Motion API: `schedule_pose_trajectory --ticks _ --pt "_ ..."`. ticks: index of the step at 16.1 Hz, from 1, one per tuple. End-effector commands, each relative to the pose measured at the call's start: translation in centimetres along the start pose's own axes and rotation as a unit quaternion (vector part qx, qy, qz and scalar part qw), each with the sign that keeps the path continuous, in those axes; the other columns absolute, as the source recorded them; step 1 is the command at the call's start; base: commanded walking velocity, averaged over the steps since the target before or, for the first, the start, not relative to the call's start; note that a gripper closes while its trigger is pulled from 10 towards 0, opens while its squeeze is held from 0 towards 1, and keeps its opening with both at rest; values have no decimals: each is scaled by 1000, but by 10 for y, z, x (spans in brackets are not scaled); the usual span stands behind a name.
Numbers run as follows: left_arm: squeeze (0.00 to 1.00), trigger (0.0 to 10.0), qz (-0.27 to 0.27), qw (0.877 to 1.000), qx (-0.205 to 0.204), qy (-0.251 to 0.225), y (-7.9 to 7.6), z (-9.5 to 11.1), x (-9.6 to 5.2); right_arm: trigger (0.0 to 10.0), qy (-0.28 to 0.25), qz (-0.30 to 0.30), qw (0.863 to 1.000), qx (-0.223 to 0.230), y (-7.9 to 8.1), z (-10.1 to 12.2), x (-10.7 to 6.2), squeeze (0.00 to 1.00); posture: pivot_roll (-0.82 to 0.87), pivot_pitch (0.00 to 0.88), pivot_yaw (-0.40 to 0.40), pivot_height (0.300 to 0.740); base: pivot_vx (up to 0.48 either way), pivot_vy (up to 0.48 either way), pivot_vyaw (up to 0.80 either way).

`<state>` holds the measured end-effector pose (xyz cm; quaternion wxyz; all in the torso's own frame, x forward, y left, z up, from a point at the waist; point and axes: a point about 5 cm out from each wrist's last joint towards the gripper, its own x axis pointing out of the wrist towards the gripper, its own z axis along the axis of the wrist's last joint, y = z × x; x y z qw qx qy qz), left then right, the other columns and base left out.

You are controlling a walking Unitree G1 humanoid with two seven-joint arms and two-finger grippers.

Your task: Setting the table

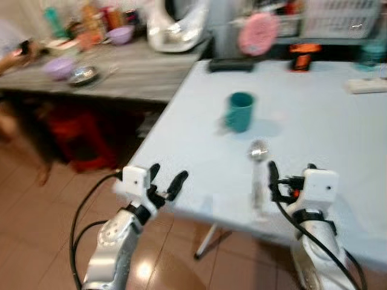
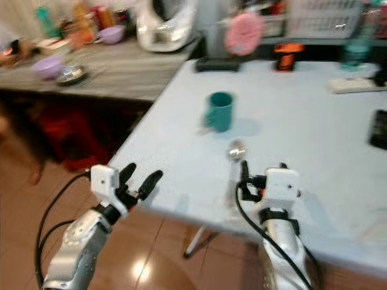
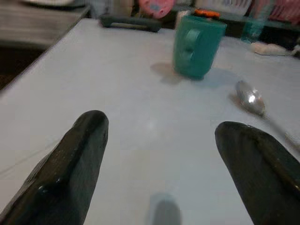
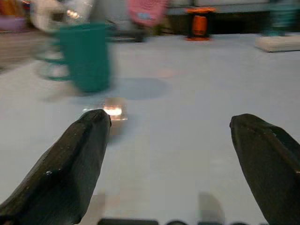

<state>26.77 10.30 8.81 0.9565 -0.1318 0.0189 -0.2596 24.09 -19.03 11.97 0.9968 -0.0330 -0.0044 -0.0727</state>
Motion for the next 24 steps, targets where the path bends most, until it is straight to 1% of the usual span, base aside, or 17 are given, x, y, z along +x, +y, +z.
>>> schedule_pose_trajectory --ticks 1,3,8,10,12,13,15,16,20,22,24 --pt "0 10000 4 1000 9 1 7 3 -4 10000 -11 11 1000 10 9 6 1 0 -158 22 115 740 341 0 0" --pt "0 10000 7 1000 1 0 7 2 -5 10000 -9 13 1000 14 10 5 1 0 -157 23 114 740 0 0 0" --pt "0 10000 -2 999 34 21 14 -5 -16 10000 9 34 999 22 21 1 2 0 -151 29 112 740 0 0 0" --pt "0 10000 -17 998 51 40 19 -8 -25 10000 23 52 998 25 29 -3 0 0 -149 30 110 740 0 0 0" --pt "0 10000 -32 997 54 54 21 -11 -29 10000 39 59 997 26 32 -8 0 0 -145 32 110 740 0 0 0" --pt "0 10000 -60 994 62 61 20 -11 -31 10000 62 64 996 26 35 -12 2 0 -144 32 110 740 0 0 0" --pt "0 10000 -97 990 85 49 15 -4 -31 10000 84 74 993 20 43 -11 6 0 -140 34 110 740 0 0 0" --pt "0 10000 -111 988 93 48 14 -2 -32 10000 89 81 992 26 47 -9 9 0 -138 38 108 740 0 0 0" --pt "0 10000 -117 987 94 50 14 -3 -32 10000 100 82 991 25 51 -6 18 0 -142 41 101 740 0 0 0" --pt "0 10000 -139 985 88 49 8 -4 -32 10000 136 77 987 27 51 -12 21 0 -143 41 97 740 0 0 0" --pt "0 10000 -154 983 88 46 5 -4 -31 10000 146 81 986 26 53 -15 23 0 -144 39 97 740 0 0 0"
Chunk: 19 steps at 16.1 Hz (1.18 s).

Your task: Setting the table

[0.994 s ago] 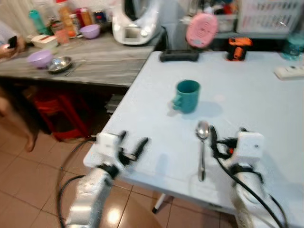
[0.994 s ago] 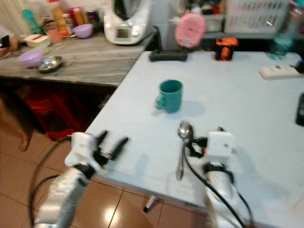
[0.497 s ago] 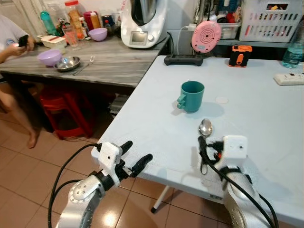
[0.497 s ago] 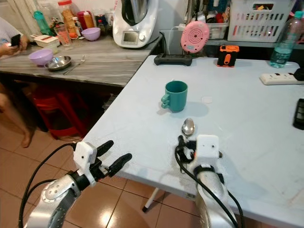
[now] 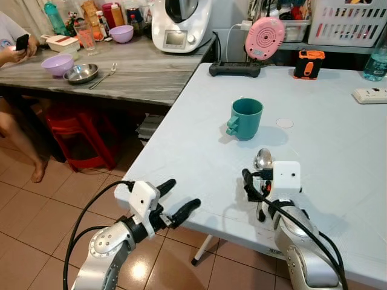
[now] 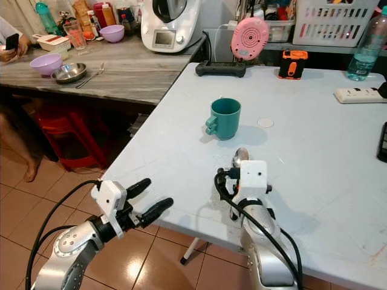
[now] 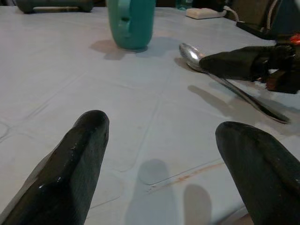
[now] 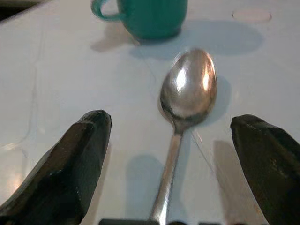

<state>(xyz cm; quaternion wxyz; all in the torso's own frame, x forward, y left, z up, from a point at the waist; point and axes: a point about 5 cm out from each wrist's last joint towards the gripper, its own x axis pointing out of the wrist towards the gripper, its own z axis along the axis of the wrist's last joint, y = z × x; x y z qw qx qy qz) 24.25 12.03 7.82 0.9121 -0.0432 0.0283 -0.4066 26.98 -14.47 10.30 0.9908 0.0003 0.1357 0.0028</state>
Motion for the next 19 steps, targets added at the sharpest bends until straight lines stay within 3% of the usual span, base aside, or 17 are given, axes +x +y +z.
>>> schedule_pose_trajectory --ticks 1,4,5,6,7,15,19 --pt "0 10000 -5 1000 10 -6 1 4 -1 10000 14 2 1000 5 3 -2 3 0 -145 39 98 740 0 0 0" --pt "0 10000 -9 1000 11 -7 1 3 1 9569 33 -9 999 5 -1 -6 6 0 -148 44 102 740 0 0 0" --pt "0 10000 -10 1000 11 -7 1 3 1 7020 40 -11 999 6 -2 -8 7 0 -149 44 103 740 0 0 0" --pt "0 10000 -12 1000 10 -7 0 3 1 392 48 -15 999 7 -3 -11 7 0 -148 47 104 740 0 0 0" --pt "0 10000 -14 1000 9 -8 0 3 2 0 52 -15 999 7 -4 -13 8 0 -149 47 105 740 0 0 0" --pt "0 10000 -50 999 5 -14 -2 10 8 0 78 -9 997 -22 -7 -18 27 0 -159 46 120 740 0 0 0" --pt "0 10000 -64 998 1 -12 -7 10 9 0 83 9 996 -28 -1 -21 33 0 -159 47 121 740 0 0 0"
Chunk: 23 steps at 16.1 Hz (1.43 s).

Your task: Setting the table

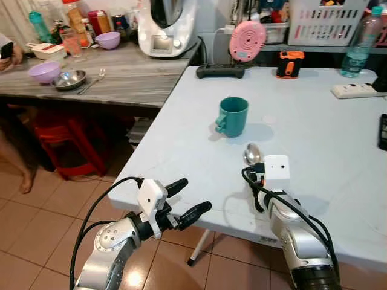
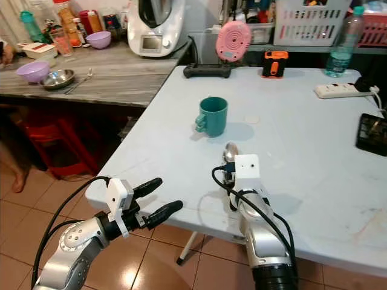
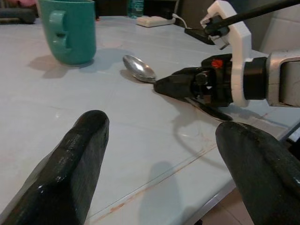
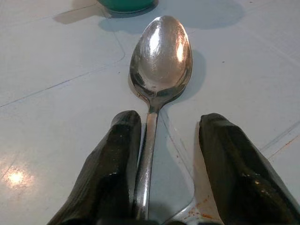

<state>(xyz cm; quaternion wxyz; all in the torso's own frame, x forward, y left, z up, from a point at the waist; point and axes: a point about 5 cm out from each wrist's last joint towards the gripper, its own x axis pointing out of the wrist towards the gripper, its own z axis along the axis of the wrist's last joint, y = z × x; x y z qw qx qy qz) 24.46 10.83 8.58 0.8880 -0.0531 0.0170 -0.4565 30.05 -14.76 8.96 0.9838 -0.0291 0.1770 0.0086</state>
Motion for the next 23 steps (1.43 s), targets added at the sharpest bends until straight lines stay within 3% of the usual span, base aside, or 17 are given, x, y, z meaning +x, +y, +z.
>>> schedule_pose_trajectory --ticks 1,9,17,20,23 --pt "0 10000 -10 1000 5 0 -1 3 -2 0 42 11 999 2 4 -17 1 0 -154 50 119 740 0 0 0" --pt "0 10000 -22 1000 3 0 -8 3 -2 0 55 1 998 26 1 -30 -4 0 -157 54 124 740 0 0 0" --pt "0 10000 3 1000 7 -10 -5 3 1 0 55 -5 998 43 -1 -32 -6 0 -154 51 115 740 0 0 0" --pt "0 10000 65 998 22 -13 6 2 2 0 -12 -36 995 91 -10 -7 -11 0 -155 45 110 740 0 0 0" --pt "0 10000 162 986 26 -20 26 3 5 0 -73 -49 992 89 -18 12 -22 0 -159 38 107 740 0 0 0"
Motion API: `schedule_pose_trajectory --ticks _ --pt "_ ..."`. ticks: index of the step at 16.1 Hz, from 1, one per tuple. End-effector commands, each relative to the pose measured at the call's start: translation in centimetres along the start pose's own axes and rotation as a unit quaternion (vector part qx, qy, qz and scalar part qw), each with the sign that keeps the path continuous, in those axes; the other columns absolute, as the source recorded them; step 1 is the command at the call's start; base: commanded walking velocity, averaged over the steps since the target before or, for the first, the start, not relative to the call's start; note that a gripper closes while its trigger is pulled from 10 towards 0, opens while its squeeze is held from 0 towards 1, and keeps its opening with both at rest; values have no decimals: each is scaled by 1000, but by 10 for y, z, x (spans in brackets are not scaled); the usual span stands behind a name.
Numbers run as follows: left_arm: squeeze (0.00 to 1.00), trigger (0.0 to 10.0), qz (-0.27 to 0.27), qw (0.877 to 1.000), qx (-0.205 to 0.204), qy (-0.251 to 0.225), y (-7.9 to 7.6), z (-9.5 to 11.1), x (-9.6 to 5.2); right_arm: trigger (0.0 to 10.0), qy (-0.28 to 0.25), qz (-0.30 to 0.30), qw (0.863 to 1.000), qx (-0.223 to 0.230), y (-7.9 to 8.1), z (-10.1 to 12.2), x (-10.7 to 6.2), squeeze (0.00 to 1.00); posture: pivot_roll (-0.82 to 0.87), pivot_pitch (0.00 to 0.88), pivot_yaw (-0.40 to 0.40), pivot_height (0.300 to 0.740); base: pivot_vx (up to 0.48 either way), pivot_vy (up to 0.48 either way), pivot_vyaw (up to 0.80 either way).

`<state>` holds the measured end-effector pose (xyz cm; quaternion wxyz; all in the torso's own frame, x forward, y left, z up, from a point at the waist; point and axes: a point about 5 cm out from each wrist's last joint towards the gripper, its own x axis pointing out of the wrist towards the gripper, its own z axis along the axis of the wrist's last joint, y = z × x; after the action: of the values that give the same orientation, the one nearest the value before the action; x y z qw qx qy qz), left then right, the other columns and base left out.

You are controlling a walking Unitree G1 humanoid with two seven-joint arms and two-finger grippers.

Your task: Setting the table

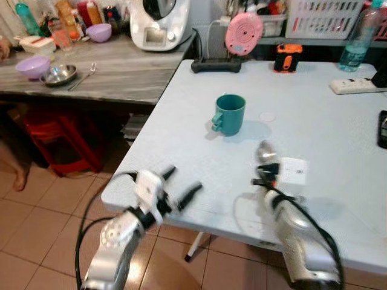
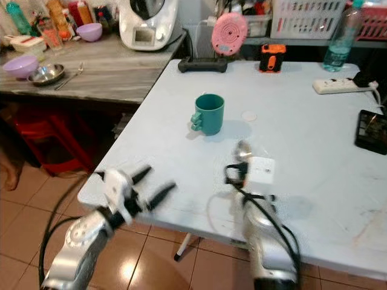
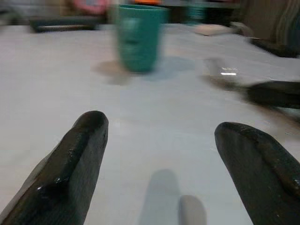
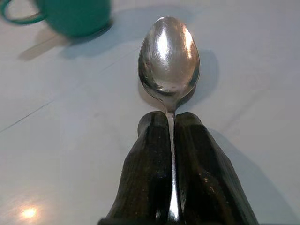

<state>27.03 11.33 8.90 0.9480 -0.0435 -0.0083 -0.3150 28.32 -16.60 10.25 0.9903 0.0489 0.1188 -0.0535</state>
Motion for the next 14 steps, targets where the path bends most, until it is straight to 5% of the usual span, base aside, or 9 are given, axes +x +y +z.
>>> schedule_pose_trajectory --ticks 1,2,3,6,8,14 --pt "0 10000 34 999 6 5 9 -2 -3 0 -28 -2 1000 3 0 10 -3 0 -161 36 107 740 0 0 0" --pt "0 10000 79 997 12 2 19 0 -2 6039 -52 -8 999 -10 -6 15 -9 0 -162 32 106 740 0 0 0" --pt "0 10000 104 995 7 -2 25 1 -1 10000 -67 -24 997 -25 -11 17 -12 0 -162 32 106 740 0 0 0" --pt "0 10000 127 992 -6 -11 32 2 3 10000 -93 -41 993 -60 -14 19 -17 0 -172 18 110 740 0 0 0" --pt "0 10000 128 992 -10 -15 33 3 6 10000 -115 4 993 -36 -6 22 -18 0 -173 16 112 740 0 0 0" --pt "0 10000 134 991 -21 -20 31 1 8 10000 -156 47 985 -52 11 27 -20 0 -167 16 112 740 0 296 0"
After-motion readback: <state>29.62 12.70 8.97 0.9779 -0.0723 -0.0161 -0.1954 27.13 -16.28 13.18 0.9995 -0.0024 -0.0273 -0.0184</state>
